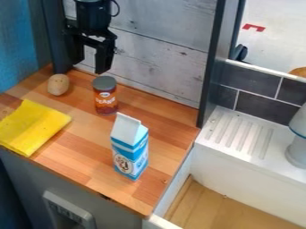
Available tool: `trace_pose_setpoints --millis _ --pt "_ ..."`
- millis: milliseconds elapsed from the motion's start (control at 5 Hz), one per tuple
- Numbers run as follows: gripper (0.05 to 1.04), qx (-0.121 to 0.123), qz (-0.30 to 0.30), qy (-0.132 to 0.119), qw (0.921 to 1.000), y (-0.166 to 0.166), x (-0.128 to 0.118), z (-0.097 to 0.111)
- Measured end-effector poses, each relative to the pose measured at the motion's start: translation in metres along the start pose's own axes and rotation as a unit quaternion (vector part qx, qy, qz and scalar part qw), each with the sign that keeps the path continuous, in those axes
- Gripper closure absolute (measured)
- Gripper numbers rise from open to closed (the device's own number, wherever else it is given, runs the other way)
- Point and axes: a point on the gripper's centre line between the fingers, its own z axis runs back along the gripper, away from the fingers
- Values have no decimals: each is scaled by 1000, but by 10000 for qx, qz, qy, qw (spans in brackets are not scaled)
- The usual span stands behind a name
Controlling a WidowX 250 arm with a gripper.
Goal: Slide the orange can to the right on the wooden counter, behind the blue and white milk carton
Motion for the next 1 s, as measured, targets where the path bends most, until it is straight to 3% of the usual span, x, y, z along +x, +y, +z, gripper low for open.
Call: trace_pose_setpoints --millis 200,400,600,800,1000 --pt "75 -81 -30 176 9998 -3 -2 -13" --pt "75 -440 -490 -34 9978 3 2 -14" --pt "75 -345 -462 -386 9976 42 4 -2" --pt "75 -204 -415 -260 9986 62 13 -13" --pt "75 -6 -420 38 9991 73 18 -35"
